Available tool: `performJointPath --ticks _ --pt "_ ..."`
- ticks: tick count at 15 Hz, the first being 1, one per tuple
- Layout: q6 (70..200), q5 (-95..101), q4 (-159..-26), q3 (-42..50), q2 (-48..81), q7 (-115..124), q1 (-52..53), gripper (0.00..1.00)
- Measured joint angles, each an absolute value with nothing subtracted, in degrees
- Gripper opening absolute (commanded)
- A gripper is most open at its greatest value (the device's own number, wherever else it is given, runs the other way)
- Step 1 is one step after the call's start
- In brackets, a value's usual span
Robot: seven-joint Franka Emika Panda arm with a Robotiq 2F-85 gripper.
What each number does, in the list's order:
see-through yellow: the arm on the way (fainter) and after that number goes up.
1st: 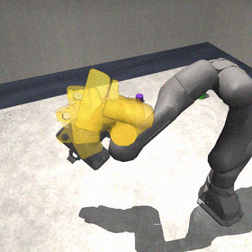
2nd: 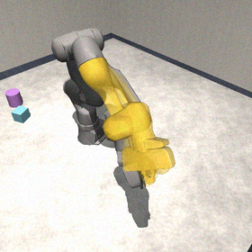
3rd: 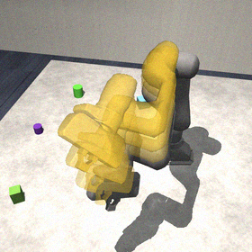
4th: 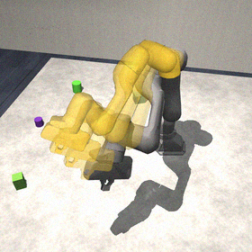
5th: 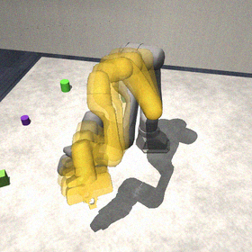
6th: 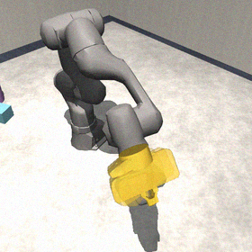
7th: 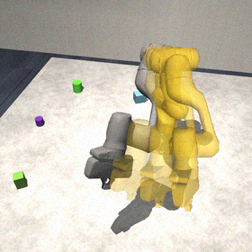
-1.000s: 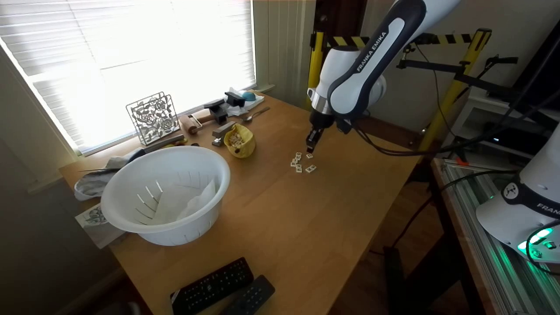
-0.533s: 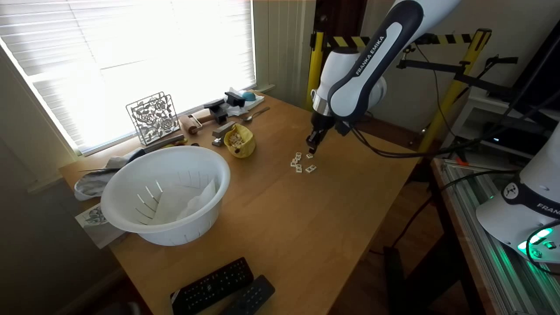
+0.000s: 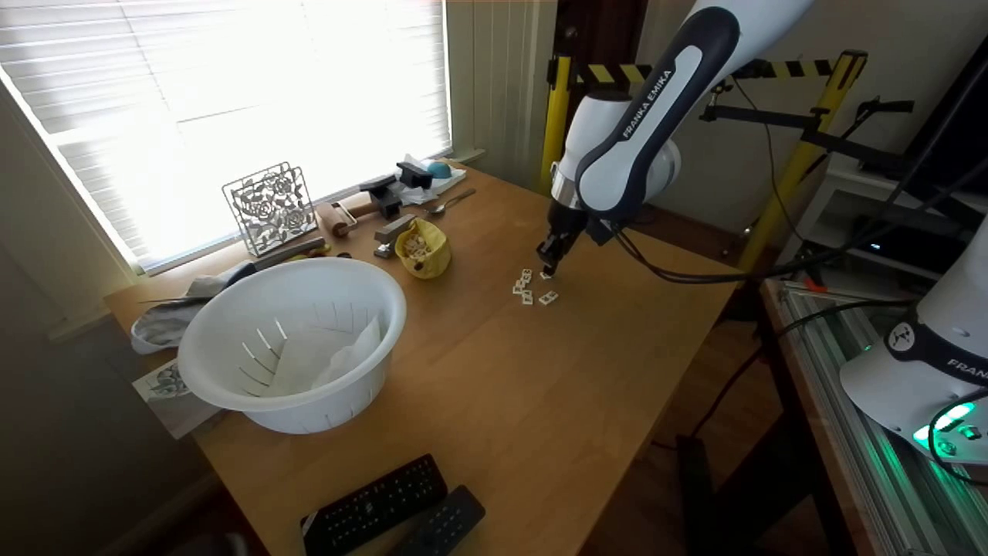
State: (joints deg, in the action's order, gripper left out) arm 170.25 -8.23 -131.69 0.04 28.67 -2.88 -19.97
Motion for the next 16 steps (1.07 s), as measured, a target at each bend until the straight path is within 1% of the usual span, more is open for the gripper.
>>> performJointPath --ticks 7,16 --pt "170.1 -4.9 -131.7 -0.7 28.6 -13.1 -20.2 0.00" --pt "167.3 -1.5 -131.9 -9.9 28.5 -37.9 -29.4 0.00"
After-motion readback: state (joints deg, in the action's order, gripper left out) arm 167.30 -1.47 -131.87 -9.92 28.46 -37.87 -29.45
